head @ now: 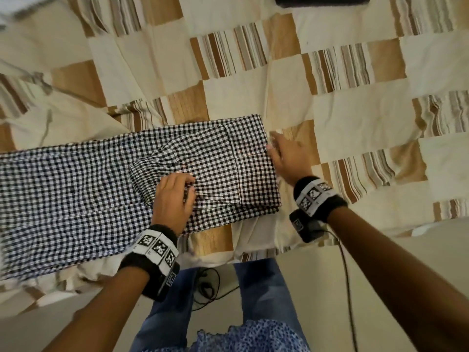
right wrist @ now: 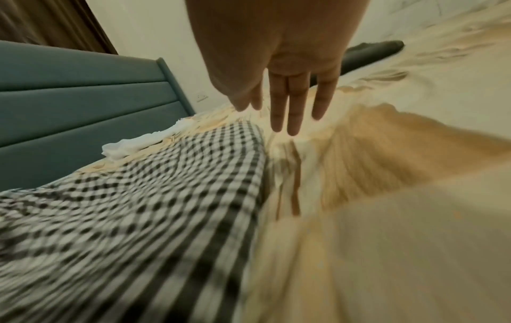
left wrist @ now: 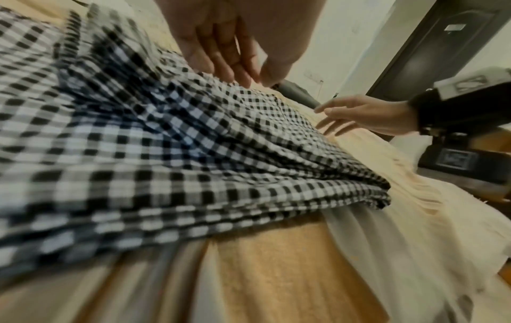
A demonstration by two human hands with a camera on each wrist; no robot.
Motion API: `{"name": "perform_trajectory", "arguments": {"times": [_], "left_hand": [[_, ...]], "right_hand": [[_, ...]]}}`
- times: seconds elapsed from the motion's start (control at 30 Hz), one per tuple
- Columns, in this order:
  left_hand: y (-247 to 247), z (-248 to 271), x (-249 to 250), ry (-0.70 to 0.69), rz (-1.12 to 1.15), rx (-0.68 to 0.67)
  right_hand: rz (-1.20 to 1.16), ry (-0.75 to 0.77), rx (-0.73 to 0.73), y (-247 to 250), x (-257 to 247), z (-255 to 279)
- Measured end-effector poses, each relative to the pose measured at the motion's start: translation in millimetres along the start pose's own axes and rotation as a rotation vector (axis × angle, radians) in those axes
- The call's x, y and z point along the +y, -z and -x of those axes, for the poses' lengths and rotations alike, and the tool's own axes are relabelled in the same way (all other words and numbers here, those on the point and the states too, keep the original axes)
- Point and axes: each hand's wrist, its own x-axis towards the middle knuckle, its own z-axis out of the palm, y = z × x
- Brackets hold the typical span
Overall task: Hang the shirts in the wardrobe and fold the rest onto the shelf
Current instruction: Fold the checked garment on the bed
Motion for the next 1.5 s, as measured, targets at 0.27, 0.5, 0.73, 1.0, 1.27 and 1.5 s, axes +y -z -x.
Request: {"name": "perform_trajectory", "arguments": {"times": [0.27, 0.5, 0.73, 1.0, 1.27, 1.5], "left_hand": [[-83.1, 45.3, 96.7, 0.636, 0.598, -0.128], [-151.6, 31.6, 175.4, 1.076, 0.719, 0.148], [-149.2, 2.2, 167.0, 1.263, 1.162, 0.198], [-51.6, 19.1, 104.8, 0.955, 0.717, -0.228], [-8.8, -12.6, 29.4, 0.693, -0.043, 0.41], [-3.0, -16.3, -5.9, 0.689, 0.212, 0.295]], "right_hand": [[0.067, 0.266, -0.446, 24.8, -12.2, -118.1], [0.09, 0.306, -0.691, 36.5, -3.1, -156.9], [0.297, 0.357, -0.586, 32.6, 4.6, -160.9], [0.038, 0.341, -0.138, 8.5, -20.1, -61.4], [-0.053, 0.18, -0.124, -18.7, 12.4, -11.2], [-0.802, -0.396, -0.502, 32.2, -30.8, -27.2]]}}
